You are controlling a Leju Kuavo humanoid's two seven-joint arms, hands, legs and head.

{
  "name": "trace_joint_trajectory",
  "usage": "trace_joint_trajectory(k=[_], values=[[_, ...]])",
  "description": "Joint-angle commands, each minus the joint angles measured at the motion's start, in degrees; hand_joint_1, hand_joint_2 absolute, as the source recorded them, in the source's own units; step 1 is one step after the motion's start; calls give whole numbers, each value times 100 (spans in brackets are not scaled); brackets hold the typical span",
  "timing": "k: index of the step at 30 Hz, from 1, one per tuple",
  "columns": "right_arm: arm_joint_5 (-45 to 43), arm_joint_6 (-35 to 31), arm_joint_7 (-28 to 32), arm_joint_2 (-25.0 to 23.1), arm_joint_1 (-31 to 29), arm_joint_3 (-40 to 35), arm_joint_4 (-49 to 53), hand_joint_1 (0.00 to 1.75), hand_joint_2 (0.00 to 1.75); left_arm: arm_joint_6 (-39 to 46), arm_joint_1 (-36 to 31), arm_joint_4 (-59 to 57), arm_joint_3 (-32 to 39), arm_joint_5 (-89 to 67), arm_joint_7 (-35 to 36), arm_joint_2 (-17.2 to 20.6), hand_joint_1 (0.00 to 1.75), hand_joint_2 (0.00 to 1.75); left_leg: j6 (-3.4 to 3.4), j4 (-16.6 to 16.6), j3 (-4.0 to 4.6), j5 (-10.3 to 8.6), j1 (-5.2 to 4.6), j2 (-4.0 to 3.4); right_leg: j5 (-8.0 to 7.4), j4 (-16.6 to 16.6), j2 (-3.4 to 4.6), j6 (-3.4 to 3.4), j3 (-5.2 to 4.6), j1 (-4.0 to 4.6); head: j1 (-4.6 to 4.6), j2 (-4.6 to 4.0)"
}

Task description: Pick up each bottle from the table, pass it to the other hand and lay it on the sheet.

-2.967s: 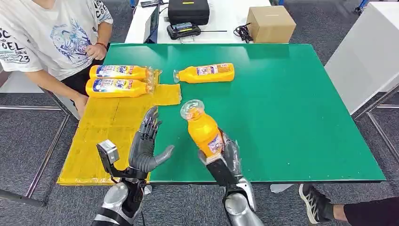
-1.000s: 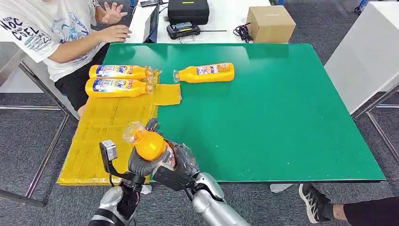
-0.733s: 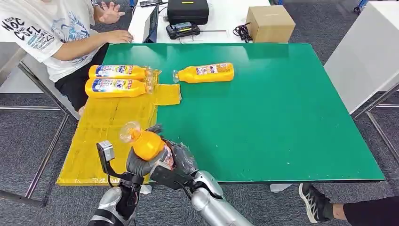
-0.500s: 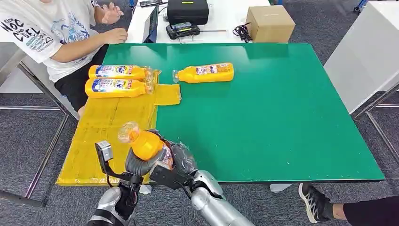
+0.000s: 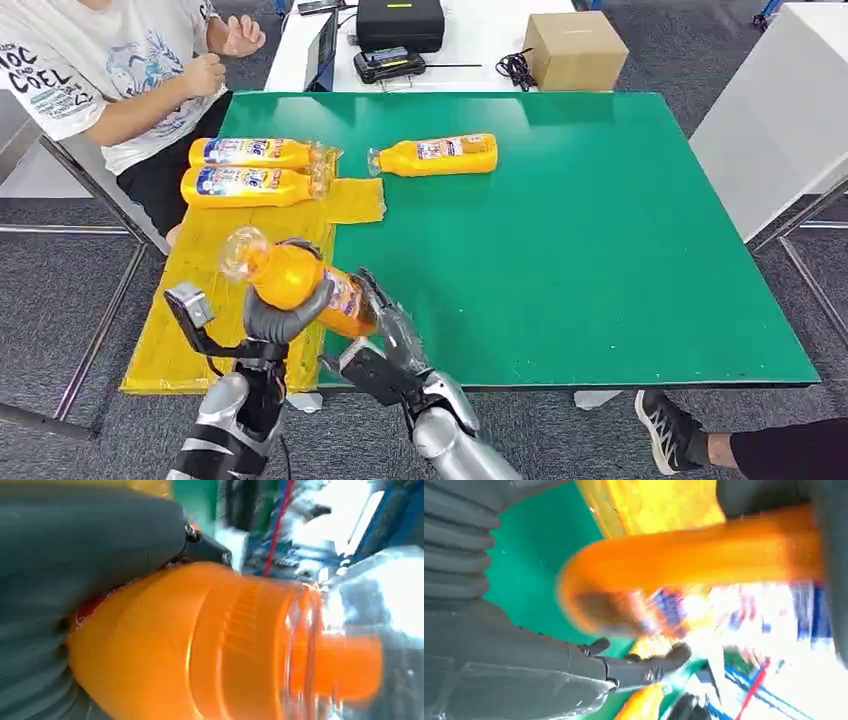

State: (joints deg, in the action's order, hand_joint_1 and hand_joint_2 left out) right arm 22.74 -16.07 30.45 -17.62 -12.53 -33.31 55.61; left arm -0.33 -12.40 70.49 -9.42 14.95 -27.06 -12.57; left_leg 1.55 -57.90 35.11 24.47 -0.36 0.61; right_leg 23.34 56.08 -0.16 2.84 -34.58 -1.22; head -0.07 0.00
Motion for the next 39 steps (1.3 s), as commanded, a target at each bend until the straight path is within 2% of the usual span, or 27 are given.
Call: trace_joint_trajectory(k=[1, 5, 8, 9, 11, 12, 17, 18, 19, 22, 24, 26, 29, 33, 35, 39], values=[[-697, 410, 261, 482, 651, 434, 2282, 0, 0, 641, -613, -181, 589, -428, -311, 90, 175, 175, -10, -10, -17, 11, 12, 16, 14, 2, -20, -13, 28, 13, 0, 0], [-719, 422, 250, 516, 736, 419, 2508, 0, 0, 640, -673, -286, 649, -423, -309, 121, 175, 175, -6, 2, -8, 3, 4, 4, 3, -4, -5, -7, 13, 5, 0, 0], [-805, 285, 568, 482, 876, 374, 2932, 0, 0, 1557, -838, -506, 612, -1511, -726, 251, 175, 175, -10, -2, -23, 10, 10, 5, 10, -3, -8, -13, 29, 11, -2, 0], [-788, 139, 695, 463, 909, 343, 3195, 0, 0, 2367, -940, -626, 526, -2494, -933, 392, 175, 175, -8, 0, -10, 4, 5, 7, 6, -1, -10, -9, 15, 5, 0, 0], [-938, 39, 711, 448, 910, 323, 3541, 0, 0, 3181, -1110, -803, 472, -3794, -886, 555, 175, 175, -10, -2, -13, 6, 7, 5, 8, 0, -7, -12, 18, 8, 0, 0], [-1035, -18, 681, 441, 894, 321, 3691, 0, 0, 3320, -1194, -948, 519, -4332, -720, 609, 175, 175, -7, -1, -3, 2, 3, 3, 4, 2, -4, -9, 6, 3, -2, 0], [-1047, -31, 675, 450, 879, 328, 3716, 0, 0, 3284, -1209, -995, 562, -4355, -730, 595, 175, 175, -8, 1, -21, 6, 8, -2, 4, -4, 1, -10, 23, 9, 0, 0], [-1106, -82, 776, 445, 875, 331, 3700, 0, 0, 3702, -1277, -1204, 439, -5166, -623, 701, 175, 175, -11, -1, -28, 10, 12, -7, 6, -4, 3, -14, 31, 13, -2, 0], [-1238, -105, 849, 440, 864, 339, 3777, 0, 175, 3996, -1414, -1547, 397, -5862, -360, 776, 175, 175, -8, 2, -23, 7, 9, -9, 3, -6, 3, -12, 25, 10, 0, 0], [-1222, -152, 688, 492, 752, 284, 3797, 0, 175, 4033, -1735, -2448, 480, -7698, 183, 1005, 175, 175, -6, 6, -15, -1, 1, 0, 1, -3, -4, -8, 15, 2, 0, 0], [-1222, -136, 658, 497, 738, 273, 3778, 0, 175, 4033, -1700, -2390, 625, -7861, 180, 969, 175, 175, -8, 7, -26, 2, 3, -5, 1, -4, 3, -11, 25, 4, 0, 0], [-1261, -77, 660, 488, 714, 273, 3658, 0, 175, 4033, -1890, -3163, 583, -8492, 287, 1079, 175, 175, -11, 4, -34, 8, 9, -17, 2, -7, 13, -15, 36, 10, 0, 0], [-1296, 1, 652, 493, 745, 254, 3636, 0, 175, 3689, -2002, -3716, 527, -8472, 332, 1139, 175, 175, -8, 7, -32, 4, 6, -15, 1, -8, 5, -12, 31, 7, 0, 0], [-1298, 6, 649, 478, 761, 252, 3632, 0, 175, 3694, -1999, -3779, 537, -8423, 301, 1164, 175, 175, -14, 1, -42, 13, 16, -23, 6, -6, 16, -18, 41, 17, 0, 0], [-1303, 63, 616, 482, 750, 243, 3617, 0, 175, 3557, -2042, -3885, 412, -8602, 433, 1244, 175, 175, -6, 2, -19, 3, 7, -8, 2, -2, 2, -9, 20, 7, 0, 0], [-1316, 169, 576, 478, 791, 255, 3585, 0, 175, 3092, -1966, -3997, 438, -8375, 326, 1255, 175, 175, -9, 0, -32, 10, 13, -16, 5, -4, 10, -13, 34, 13, 0, 0]])
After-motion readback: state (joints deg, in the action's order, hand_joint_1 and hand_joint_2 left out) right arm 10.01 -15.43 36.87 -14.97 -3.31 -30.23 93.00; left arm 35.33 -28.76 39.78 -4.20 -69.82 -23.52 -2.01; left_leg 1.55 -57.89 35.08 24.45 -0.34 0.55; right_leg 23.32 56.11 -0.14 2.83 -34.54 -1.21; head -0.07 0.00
